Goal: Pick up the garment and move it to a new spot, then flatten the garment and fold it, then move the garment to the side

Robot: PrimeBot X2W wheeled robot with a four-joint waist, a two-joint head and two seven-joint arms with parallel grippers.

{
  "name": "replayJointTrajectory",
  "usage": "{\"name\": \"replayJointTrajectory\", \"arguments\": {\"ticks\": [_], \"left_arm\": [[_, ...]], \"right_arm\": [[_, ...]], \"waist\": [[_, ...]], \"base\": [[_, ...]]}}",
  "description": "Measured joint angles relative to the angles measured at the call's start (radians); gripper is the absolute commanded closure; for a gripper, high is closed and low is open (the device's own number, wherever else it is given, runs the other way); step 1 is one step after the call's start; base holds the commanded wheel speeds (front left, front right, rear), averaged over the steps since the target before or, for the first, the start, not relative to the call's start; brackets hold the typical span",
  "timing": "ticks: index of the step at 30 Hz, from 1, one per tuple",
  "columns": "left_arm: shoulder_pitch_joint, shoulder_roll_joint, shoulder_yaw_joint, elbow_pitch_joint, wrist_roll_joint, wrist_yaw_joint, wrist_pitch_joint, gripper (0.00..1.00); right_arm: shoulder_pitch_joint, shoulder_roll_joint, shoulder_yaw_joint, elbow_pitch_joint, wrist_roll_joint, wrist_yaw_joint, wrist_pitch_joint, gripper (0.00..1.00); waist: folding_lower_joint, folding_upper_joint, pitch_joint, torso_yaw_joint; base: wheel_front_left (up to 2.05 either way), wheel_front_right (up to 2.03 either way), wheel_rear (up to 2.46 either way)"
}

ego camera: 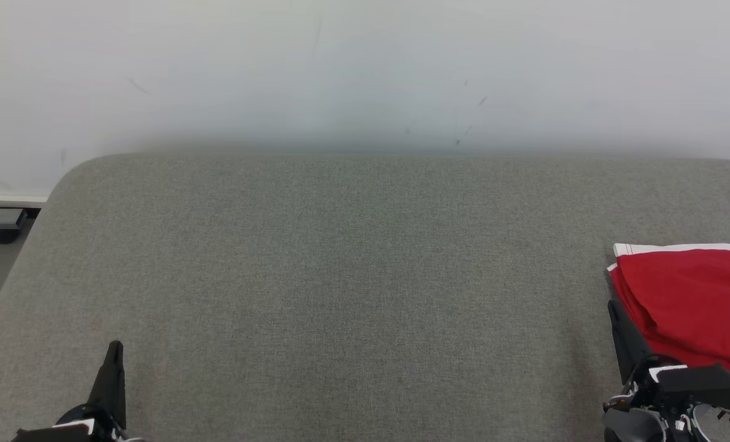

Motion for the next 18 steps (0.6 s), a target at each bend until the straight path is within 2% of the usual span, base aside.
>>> {"name": "replayJointTrajectory", "arguments": {"ticks": [18], "left_arm": [[0.0, 0.0, 0.0, 0.0, 0.0, 0.0, 0.0, 1.0]], "right_arm": [[0.0, 0.0, 0.0, 0.0, 0.0, 0.0, 0.0, 1.0]], "waist": [[0.0, 0.0, 0.0, 0.0]], "base": [[0.0, 0.0, 0.0]]}}
